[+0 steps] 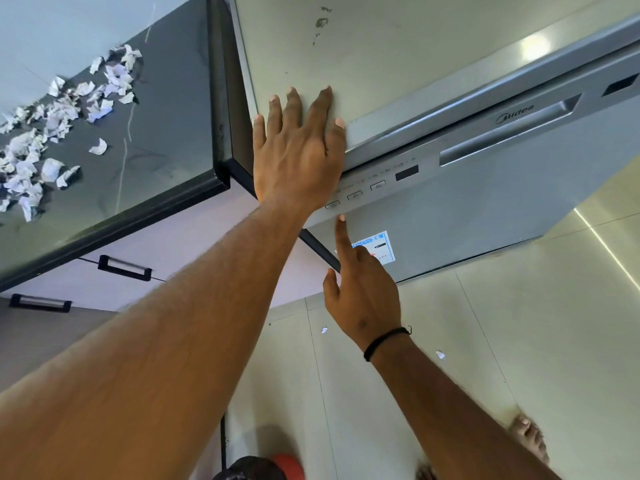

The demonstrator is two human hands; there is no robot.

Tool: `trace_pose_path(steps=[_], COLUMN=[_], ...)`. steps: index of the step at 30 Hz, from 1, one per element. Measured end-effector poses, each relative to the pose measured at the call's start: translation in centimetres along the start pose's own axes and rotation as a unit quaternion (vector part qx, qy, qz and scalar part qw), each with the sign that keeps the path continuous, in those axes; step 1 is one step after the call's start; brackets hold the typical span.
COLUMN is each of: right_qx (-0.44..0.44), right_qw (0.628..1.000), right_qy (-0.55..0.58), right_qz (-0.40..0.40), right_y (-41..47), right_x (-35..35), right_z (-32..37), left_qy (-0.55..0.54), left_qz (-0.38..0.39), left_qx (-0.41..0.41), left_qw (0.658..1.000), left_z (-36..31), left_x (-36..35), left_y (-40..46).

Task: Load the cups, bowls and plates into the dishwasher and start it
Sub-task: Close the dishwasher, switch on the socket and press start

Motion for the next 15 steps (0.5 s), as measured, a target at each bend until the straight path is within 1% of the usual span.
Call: trace_pose_path(steps=[11,15], right_qx=[-0.010,-0.014], right_qw=[0.999,0.999], right_qy=[-0.004,0.006], right_qz=[0.041,0.043], right_y=[1.4,1.6], right_x=[-0.4,-0.7], right_z=[0.8,0.9], left_qy=[-0.021,-0.021], left_qz=[0.017,0.014], left_qx=[-0.007,-0.006], left_qw=[1.000,1.000], left_z=[0.0,-0.1], left_x=[0.0,-0.1], left_y=[-0.1,0.0])
Point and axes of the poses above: each hand's wrist, its own y-axis towards the middle knuckle, its own x-axis out of the back of the hand, z = x × y, the point moved 1 cm from there along y, towards the middle knuckle, and after that the axes turned 14 degrees about z, right-handed, at the moved point
